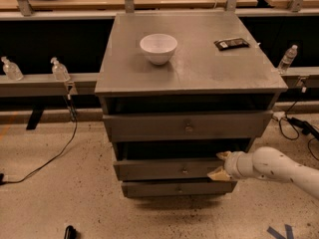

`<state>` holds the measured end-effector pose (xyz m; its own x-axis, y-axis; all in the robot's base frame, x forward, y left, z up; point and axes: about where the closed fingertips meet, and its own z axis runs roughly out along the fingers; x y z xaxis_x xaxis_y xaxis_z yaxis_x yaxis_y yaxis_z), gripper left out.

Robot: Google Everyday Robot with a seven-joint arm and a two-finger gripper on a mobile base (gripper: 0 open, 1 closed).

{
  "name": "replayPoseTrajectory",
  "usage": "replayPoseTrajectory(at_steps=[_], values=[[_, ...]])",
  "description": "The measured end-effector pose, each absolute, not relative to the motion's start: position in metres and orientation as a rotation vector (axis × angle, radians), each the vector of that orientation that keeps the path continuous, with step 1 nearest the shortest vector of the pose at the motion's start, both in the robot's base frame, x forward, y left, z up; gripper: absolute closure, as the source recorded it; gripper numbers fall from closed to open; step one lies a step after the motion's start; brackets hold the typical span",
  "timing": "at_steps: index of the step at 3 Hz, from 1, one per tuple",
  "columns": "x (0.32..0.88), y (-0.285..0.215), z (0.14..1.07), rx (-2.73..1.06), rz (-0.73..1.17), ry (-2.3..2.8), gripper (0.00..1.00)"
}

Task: Open middle drawer

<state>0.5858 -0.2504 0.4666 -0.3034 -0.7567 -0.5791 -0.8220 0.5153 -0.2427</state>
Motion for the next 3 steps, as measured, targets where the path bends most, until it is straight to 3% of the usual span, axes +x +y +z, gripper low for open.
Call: replayPoseTrajectory(at_steps=[3], values=[[0.645, -0.243, 0.433, -1.436, 0.197, 2.041, 0.44]])
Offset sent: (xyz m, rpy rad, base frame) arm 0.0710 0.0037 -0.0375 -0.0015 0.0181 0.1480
